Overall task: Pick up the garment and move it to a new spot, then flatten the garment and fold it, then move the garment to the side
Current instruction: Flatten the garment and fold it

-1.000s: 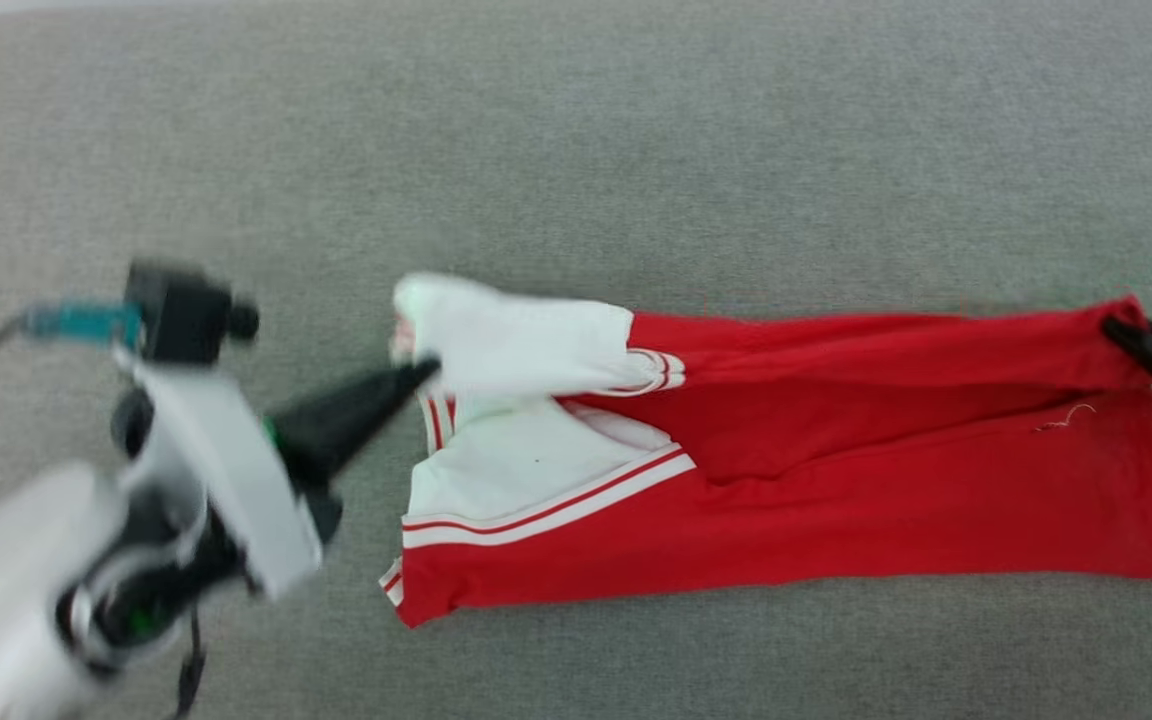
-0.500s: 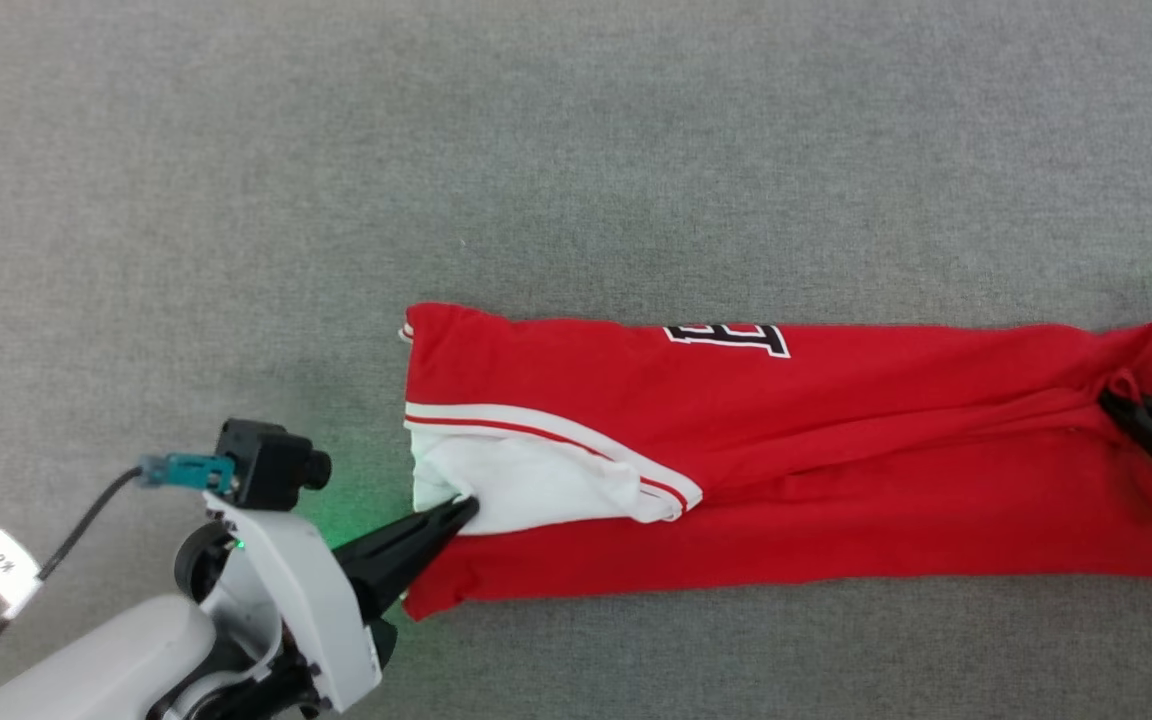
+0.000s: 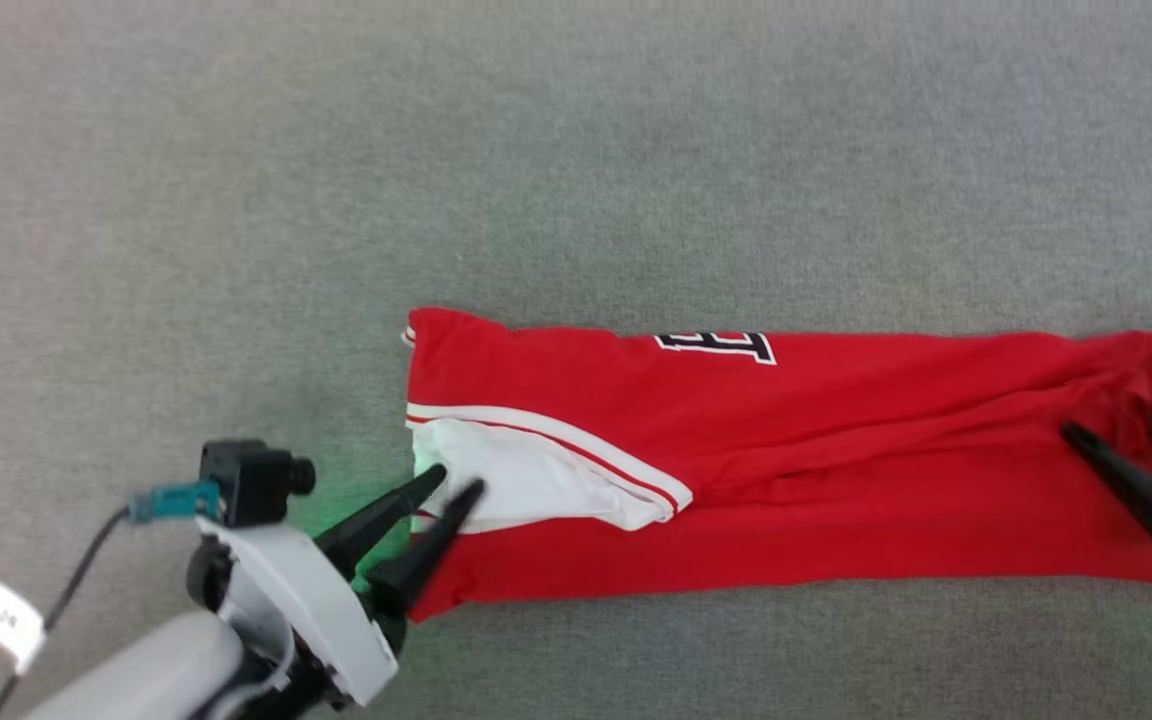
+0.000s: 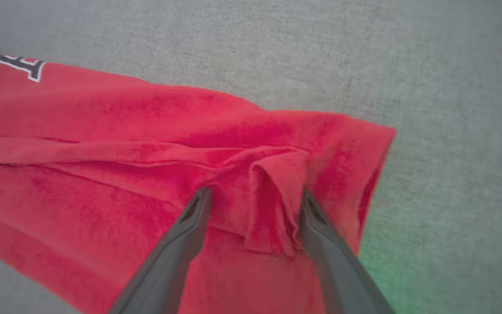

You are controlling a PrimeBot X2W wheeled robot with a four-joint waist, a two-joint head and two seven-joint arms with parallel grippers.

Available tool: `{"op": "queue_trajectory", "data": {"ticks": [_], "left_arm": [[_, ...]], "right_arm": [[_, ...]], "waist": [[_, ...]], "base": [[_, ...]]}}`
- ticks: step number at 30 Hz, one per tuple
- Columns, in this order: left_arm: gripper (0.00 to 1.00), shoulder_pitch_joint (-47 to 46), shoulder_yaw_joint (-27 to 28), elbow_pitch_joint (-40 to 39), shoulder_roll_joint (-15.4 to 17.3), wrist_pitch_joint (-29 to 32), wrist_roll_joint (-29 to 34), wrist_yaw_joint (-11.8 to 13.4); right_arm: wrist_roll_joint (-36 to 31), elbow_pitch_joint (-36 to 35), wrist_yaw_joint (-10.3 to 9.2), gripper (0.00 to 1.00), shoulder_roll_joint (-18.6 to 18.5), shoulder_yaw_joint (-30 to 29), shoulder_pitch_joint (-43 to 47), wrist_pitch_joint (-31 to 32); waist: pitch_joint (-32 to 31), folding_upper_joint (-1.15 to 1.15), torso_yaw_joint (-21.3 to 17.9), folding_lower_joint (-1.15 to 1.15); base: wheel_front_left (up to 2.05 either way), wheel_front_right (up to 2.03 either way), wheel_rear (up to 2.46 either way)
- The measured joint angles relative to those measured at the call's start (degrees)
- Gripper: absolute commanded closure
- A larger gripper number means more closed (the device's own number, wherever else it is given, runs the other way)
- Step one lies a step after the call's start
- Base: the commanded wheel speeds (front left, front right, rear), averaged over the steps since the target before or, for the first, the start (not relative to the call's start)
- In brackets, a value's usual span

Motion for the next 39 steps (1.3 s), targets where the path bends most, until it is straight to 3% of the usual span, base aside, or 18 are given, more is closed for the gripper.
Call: {"op": "queue_trajectory", "data": {"ticks": [6, 12, 17, 23, 30, 35, 37, 38, 39], "left_arm": [[0.0, 4.6, 1.4, -1.2, -2.5, -6.3, 0.4, 0.6], [0.0, 8.5, 5.2, 1.6, -7.7, -8.2, 4.4, 1.5], [0.0, 12.6, 16.9, 4.9, -16.1, -8.4, 12.1, 1.9], [0.0, 18.5, 27.9, 8.3, -24.3, -8.4, 25.4, -0.4], [0.0, 20.5, 38.5, 8.0, -30.2, -8.4, 43.9, -1.6], [0.0, 21.6, 42.6, 5.0, -32.7, -8.4, 58.5, -1.5], [0.0, 21.9, 43.8, 4.2, -33.8, -8.4, 61.9, -1.5], [0.0, 22.1, 44.3, 3.9, -34.3, -8.4, 63.1, -1.6], [0.0, 22.4, 44.7, 3.5, -34.7, -8.4, 64.3, -1.8]], "right_arm": [[3.6, -0.8, -0.01, 0.0, -3.7, -6.7, 7.3, 1.6], [6.3, 0.6, -0.01, 0.0, -5.9, -12.9, 13.2, 5.2], [7.5, 3.1, -0.01, 0.0, -6.1, -16.6, 16.3, 9.8], [6.8, 3.8, -0.02, 0.0, -3.9, -19.4, 17.1, 14.6], [4.4, 5.4, -0.08, 0.0, -1.0, -22.5, 17.4, 20.7], [1.8, 6.2, -0.11, 0.0, 2.2, -25.1, 16.8, 23.3], [0.6, 6.0, -0.37, 0.58, 3.4, -25.7, 16.4, 24.2], [0.3, 5.9, -0.44, 0.82, 4.1, -26.3, 16.3, 24.5], [-0.2, 5.7, -0.48, 1.0, 4.7, -26.6, 16.1, 24.8]], "waist": [[-2.0, 0.0, 2.3, 0.0], [-3.5, 0.0, 6.0, 0.0], [-4.7, 0.0, 9.2, 0.0], [-6.0, 0.0, 12.3, 0.0], [-6.7, 0.0, 14.3, 0.0], [-6.4, 0.0, 14.1, 0.0], [-6.3, 0.0, 13.8, 0.0], [-6.2, 0.0, 13.7, 0.0], [-6.1, 0.0, 13.5, 0.0]], "base": [[0.0, 0.0, 0.0], [0.0, 0.0, 0.0], [0.0, 0.0, 0.0], [0.0, 0.0, 0.0], [0.0, 0.0, 0.0], [0.0, 0.0, 0.0], [0.0, 0.0, 0.0], [0.0, 0.0, 0.0], [0.0, 0.0, 0.0]]}}
